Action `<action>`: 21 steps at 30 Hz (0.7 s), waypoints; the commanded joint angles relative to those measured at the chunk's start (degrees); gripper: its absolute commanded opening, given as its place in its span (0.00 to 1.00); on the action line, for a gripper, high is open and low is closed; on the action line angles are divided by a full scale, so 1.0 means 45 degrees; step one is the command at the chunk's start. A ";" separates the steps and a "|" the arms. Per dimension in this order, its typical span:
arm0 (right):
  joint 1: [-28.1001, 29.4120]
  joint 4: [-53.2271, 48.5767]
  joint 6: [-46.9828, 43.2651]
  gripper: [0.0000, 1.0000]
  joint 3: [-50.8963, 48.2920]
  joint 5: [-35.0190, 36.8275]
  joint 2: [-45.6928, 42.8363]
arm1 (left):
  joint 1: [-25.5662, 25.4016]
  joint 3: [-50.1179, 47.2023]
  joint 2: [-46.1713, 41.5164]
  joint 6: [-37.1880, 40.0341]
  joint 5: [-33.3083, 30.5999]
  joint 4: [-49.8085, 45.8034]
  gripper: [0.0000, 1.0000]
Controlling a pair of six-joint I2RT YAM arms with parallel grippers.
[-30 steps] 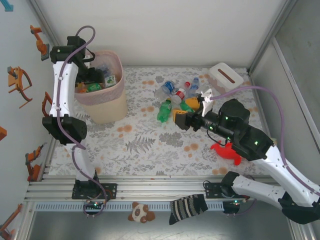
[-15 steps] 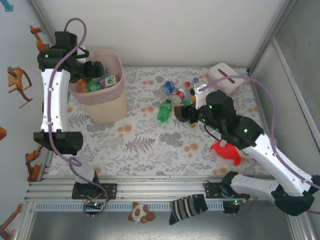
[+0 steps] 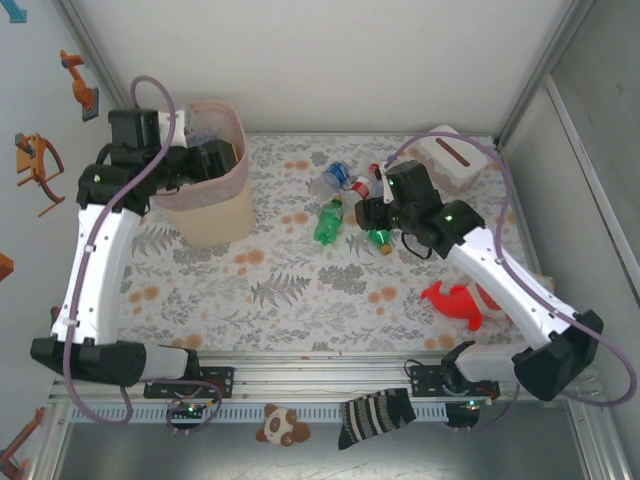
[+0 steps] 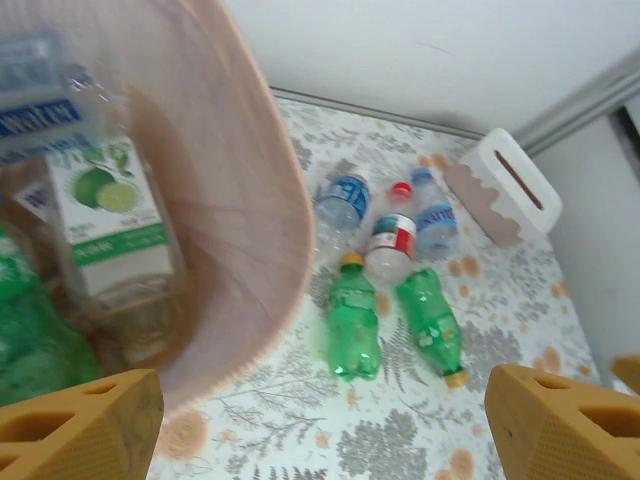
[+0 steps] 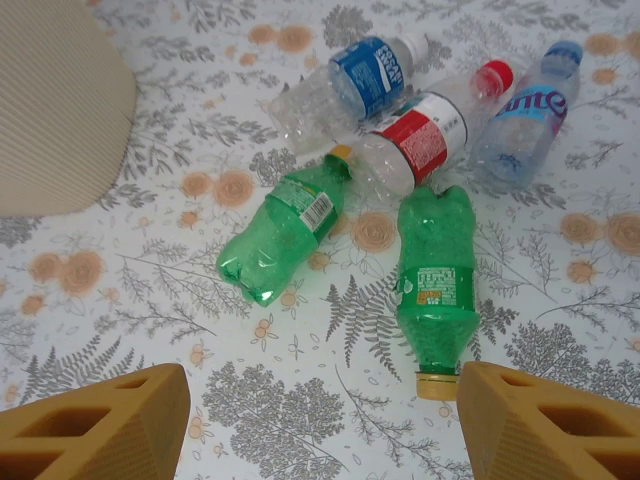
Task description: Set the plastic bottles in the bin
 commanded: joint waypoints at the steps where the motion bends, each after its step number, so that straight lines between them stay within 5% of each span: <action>1: -0.0207 -0.0688 0.0371 0.69 0.0453 0.0230 0.0828 | -0.0214 -0.1472 -0.1165 -0.0776 0.1039 0.2202 0.83; 21: -0.2207 0.0165 -0.1906 0.72 -0.0423 -0.1110 0.5071 | -0.1065 -0.4272 -0.2834 -0.0876 0.1343 0.3819 0.83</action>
